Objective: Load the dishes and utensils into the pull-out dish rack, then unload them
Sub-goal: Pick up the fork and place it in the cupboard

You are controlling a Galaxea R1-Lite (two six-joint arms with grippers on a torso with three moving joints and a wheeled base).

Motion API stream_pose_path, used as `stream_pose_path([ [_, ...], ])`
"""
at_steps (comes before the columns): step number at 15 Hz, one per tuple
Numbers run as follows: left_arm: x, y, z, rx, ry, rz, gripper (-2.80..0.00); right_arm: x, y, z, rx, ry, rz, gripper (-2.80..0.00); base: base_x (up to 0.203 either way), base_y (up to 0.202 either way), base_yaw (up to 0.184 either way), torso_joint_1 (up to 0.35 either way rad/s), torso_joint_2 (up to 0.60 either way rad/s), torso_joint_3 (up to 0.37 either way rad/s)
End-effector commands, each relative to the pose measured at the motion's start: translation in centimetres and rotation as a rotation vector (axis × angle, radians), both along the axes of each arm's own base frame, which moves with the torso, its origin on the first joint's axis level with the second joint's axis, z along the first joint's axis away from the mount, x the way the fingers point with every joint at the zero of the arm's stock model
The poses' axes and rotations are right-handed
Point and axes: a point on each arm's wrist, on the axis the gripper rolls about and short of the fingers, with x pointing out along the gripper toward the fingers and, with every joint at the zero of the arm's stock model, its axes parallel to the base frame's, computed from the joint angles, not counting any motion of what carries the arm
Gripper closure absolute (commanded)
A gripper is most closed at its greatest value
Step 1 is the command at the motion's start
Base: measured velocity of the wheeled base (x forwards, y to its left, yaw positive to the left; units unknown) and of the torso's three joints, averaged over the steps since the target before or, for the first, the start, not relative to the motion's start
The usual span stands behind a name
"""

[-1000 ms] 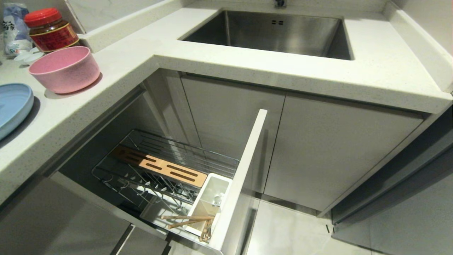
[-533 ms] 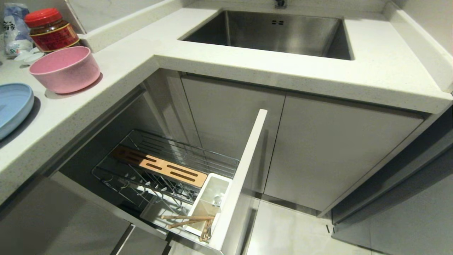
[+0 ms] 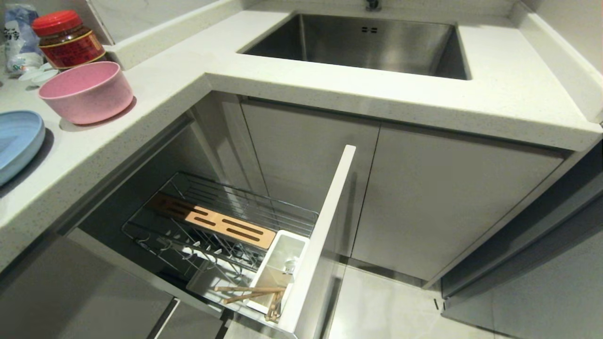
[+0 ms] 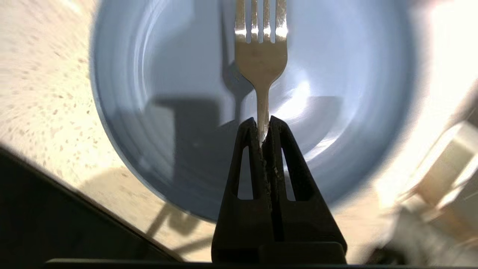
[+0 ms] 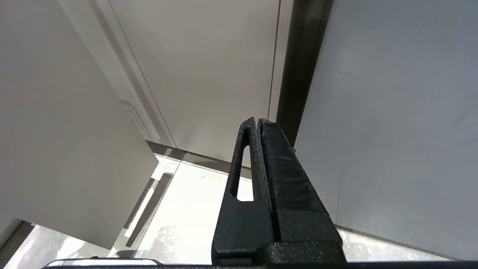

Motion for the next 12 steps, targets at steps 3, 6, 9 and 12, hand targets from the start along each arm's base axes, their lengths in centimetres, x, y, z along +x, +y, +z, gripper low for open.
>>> stream_pose_path([
  [3, -3.3, -5.4, 4.3, -0.163, -0.269, 0.061, 0.0, 0.2, 0.0, -0.7, 0.0, 0.024, 0.0, 0.0, 0.0, 0.0, 0.0, 0.0, 0.0, 0.0],
  [6, -5.4, -8.7, 5.8, -0.4, -0.42, -0.013, 0.0, 0.2, 0.0, -0.7, 0.0, 0.024, 0.0, 0.0, 0.0, 0.0, 0.0, 0.0, 0.0, 0.0],
  [9, -6.9, -10.8, 6.4, -0.571, -0.432, -0.215, 0.0, 0.2, 0.0, -0.7, 0.0, 0.024, 0.0, 0.0, 0.0, 0.0, 0.0, 0.0, 0.0, 0.0],
  [12, -7.3, -11.8, 6.8, -0.701, -0.401, -0.426, 0.0, 0.2, 0.0, -0.7, 0.0, 0.024, 0.0, 0.0, 0.0, 0.0, 0.0, 0.0, 0.0, 0.0],
])
